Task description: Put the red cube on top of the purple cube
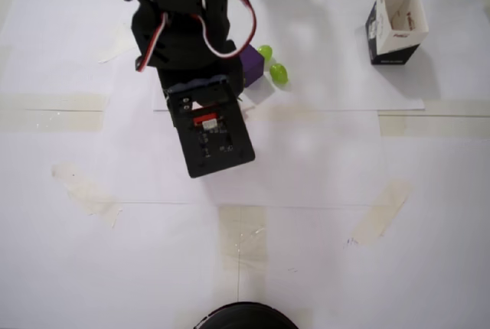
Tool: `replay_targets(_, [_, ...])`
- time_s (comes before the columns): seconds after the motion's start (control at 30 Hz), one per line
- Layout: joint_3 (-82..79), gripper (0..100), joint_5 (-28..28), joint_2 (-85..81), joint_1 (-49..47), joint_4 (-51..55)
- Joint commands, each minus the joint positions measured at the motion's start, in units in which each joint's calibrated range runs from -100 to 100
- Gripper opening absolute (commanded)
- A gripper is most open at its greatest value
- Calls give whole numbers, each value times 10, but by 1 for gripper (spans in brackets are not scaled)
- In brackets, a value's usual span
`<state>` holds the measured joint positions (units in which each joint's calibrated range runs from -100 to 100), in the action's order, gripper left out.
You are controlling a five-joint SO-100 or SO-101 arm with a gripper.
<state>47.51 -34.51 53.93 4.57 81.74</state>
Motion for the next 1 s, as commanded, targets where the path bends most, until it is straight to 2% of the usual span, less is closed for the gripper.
replay_targets(0.0, [29, 5, 2, -82, 4, 21])
replay_targets(0.73, [39, 5, 12, -221, 12, 99])
replay_targets(0.97, [-81, 5, 17, -349, -1, 132])
